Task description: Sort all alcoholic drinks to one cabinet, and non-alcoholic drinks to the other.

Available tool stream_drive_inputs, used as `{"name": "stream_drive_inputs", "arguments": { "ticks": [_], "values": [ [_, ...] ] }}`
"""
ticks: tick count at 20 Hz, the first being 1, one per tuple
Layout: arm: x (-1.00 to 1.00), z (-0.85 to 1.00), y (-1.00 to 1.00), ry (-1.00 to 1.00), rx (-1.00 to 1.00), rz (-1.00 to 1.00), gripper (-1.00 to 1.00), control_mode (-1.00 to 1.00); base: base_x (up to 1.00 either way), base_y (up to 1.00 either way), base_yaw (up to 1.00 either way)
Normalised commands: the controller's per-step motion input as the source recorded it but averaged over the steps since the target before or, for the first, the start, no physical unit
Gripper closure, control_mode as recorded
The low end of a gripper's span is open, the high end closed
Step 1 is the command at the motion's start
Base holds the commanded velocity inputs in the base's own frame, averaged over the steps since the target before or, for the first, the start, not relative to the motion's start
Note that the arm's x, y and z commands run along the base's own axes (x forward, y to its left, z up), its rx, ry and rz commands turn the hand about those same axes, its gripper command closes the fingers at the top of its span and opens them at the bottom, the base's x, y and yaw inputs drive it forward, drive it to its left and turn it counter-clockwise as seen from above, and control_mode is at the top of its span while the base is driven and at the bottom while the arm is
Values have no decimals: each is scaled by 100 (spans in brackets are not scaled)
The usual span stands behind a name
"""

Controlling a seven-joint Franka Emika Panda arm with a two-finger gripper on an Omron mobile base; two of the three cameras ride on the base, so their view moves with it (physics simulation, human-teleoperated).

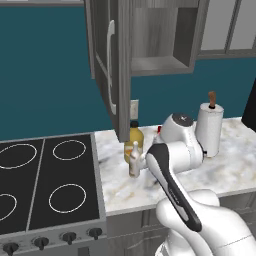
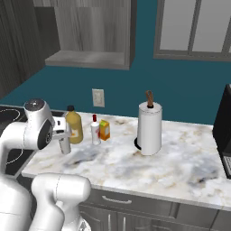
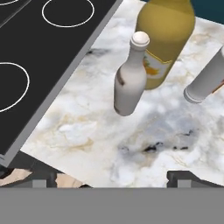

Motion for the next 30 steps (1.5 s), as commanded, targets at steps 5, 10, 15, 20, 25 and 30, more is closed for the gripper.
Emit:
{"name": "stream_drive_inputs", "arguments": {
  "ticks": [5, 10, 15, 20, 25, 30],
  "values": [
    [33, -10, 8, 0, 0, 0, -100, -100, 0, 0, 0],
    [34, -14, 11, 0, 0, 0, -100, -100, 0, 0, 0],
    [25, -15, 6, 0, 0, 0, -100, -100, 0, 0, 0],
    [21, -13, 1, 0, 0, 0, -100, -100, 0, 0, 0],
    [25, -18, 0, 0, 0, 0, -100, -100, 0, 0, 0],
    [36, -17, 9, 0, -1, 0, -100, -100, 0, 0, 0]
  ]
}}
